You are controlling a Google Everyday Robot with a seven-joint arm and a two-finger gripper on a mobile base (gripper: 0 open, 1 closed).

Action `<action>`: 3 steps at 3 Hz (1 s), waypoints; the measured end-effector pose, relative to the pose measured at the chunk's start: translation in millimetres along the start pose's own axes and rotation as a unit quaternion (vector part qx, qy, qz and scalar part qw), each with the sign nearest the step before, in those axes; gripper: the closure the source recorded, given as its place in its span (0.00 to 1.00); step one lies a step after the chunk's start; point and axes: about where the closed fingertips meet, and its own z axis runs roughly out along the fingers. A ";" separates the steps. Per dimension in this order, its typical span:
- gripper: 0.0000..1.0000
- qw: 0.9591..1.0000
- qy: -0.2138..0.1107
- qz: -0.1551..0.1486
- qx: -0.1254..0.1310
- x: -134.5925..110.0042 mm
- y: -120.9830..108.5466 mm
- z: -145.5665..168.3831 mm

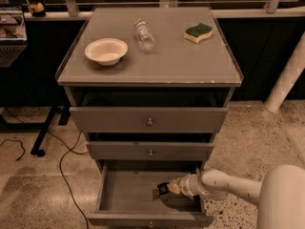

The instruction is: Place rxbar chocolate into bottom drawer

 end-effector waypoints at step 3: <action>0.81 0.999 0.030 0.015 0.019 19.6 -8.6 17.9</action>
Offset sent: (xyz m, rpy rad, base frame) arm -0.0060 -0.0085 -0.0425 -0.0660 0.0979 -0.0314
